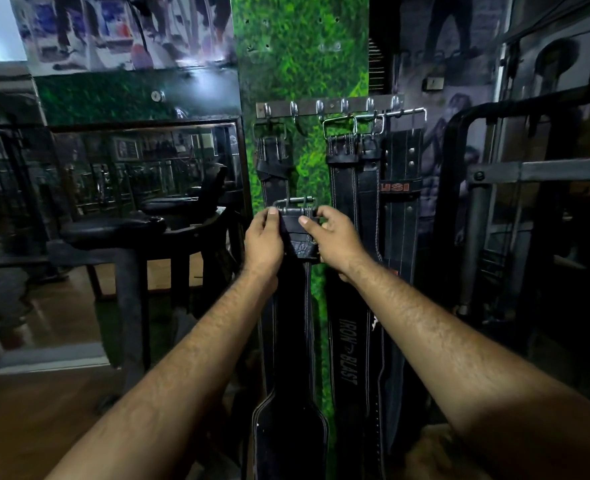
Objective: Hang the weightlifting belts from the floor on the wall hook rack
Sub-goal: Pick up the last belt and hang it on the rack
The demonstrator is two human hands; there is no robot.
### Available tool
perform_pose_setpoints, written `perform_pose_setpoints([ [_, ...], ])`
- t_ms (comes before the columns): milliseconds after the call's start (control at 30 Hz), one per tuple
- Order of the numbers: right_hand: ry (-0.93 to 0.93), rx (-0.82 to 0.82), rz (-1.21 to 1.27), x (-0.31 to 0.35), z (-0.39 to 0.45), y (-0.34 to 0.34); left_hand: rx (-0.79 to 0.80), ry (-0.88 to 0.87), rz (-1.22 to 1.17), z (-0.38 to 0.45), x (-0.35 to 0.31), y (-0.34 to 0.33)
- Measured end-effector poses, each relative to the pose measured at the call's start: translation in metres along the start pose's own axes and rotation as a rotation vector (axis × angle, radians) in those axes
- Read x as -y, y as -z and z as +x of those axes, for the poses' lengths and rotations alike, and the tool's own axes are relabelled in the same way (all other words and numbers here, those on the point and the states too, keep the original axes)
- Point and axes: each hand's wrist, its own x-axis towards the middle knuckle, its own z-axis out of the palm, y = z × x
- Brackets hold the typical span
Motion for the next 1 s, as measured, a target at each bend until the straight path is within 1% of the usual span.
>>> perform_pose_setpoints([
  [133, 0.049, 0.007, 0.044, -0.021, 0.036, 0.018, -0.023, -0.017, -0.043, 0.018, -0.001, -0.032],
  [200, 0.083, 0.003, 0.017, -0.027, 0.055, 0.029, -0.02, -0.008, -0.081, 0.028, 0.001, -0.05],
  [300, 0.144, -0.029, -0.048, -0.03, 0.086, 0.042, -0.086, 0.009, -0.103, 0.048, 0.0, -0.075],
  [433, 0.188, -0.062, -0.108, -0.025, 0.124, 0.049, -0.163, -0.045, -0.104, 0.078, -0.006, -0.099],
  [667, 0.234, -0.161, -0.139, 0.007, 0.182, 0.04, -0.275, -0.192, 0.053, 0.139, -0.029, -0.118],
  [733, 0.242, -0.176, -0.134, 0.015, 0.199, 0.036, -0.288, -0.203, 0.081, 0.157, -0.037, -0.119],
  [933, 0.224, -0.135, -0.211, 0.031, 0.23, 0.028, -0.328, -0.209, 0.26, 0.192, -0.051, -0.117],
  [1000, 0.207, -0.105, -0.198, 0.033, 0.238, 0.029, -0.331, -0.19, 0.333, 0.2, -0.054, -0.118],
])
